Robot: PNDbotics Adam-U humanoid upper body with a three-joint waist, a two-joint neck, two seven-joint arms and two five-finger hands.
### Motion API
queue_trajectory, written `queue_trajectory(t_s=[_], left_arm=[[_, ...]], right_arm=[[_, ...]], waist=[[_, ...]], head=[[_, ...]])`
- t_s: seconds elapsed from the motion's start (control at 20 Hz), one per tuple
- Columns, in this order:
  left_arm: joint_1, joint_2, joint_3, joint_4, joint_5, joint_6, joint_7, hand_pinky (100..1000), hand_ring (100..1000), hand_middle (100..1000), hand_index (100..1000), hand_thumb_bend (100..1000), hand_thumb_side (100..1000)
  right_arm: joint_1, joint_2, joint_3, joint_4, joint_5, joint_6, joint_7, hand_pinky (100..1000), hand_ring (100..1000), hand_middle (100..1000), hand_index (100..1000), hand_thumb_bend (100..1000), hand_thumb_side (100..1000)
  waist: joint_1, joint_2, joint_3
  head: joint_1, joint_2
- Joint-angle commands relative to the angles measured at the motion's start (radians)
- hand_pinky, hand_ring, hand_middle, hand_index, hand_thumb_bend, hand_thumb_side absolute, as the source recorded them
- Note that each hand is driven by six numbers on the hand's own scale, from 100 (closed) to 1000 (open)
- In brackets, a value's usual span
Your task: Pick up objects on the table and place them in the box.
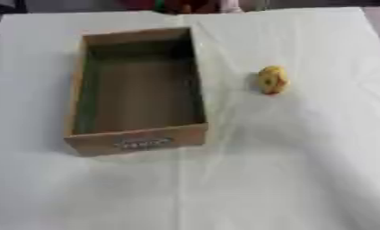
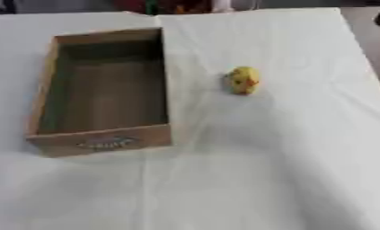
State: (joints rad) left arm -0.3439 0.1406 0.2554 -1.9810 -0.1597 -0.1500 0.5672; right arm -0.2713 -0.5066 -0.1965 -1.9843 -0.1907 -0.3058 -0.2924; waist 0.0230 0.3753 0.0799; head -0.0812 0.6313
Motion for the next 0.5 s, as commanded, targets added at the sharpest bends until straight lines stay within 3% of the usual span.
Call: queue_trajectory(t_s=[0.05,0.5], left_arm=[[-0.009,0.019,0.000,-0.019,0.001,0.000,0.003,414,400,490,693,100,857],[-0.007,0.019,0.001,-0.019,0.001,0.000,0.003,414,400,490,693,100,857]], right_arm=[[-0.003,-0.028,-0.007,-0.016,-0.002,-0.001,0.000,596,558,599,851,100,740],[-0.003,-0.042,-0.005,-0.016,0.017,0.022,0.005,602,566,609,856,100,749]], waist=[[-0.001,-0.023,-0.001],[-0.003,-0.021,-0.002]], head=[[0.000,-0.003],[-0.003,-0.001]])
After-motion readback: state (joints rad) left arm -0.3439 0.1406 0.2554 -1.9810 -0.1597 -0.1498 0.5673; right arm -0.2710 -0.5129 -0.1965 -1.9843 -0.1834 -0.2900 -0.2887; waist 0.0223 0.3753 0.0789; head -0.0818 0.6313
